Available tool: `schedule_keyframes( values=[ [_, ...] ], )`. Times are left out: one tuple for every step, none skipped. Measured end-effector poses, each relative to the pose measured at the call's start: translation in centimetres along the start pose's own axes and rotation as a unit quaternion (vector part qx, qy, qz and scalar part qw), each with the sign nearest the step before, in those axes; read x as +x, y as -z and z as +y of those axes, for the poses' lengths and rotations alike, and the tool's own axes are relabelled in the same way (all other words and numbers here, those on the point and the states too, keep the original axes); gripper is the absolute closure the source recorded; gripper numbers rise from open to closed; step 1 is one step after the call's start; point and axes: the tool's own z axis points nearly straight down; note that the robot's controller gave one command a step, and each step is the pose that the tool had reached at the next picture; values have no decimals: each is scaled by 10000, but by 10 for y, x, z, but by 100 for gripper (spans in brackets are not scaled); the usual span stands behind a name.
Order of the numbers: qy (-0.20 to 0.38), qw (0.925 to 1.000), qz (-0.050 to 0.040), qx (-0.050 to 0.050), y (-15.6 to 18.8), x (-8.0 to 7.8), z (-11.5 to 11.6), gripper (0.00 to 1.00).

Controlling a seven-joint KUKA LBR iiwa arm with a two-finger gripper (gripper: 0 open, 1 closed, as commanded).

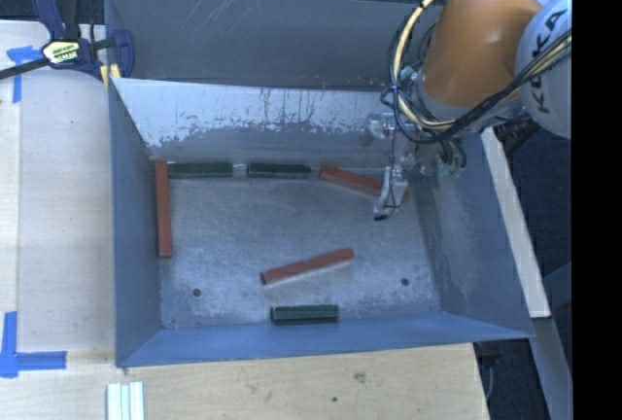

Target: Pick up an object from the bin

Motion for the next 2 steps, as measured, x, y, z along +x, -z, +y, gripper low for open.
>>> schedule_keyframes(
  values=[
    [-2, 10000, -5, 0, 0, 0, 0, 0],
    [108, 9999, -39, 4, -52, -8, -3, 0]
  ],
)
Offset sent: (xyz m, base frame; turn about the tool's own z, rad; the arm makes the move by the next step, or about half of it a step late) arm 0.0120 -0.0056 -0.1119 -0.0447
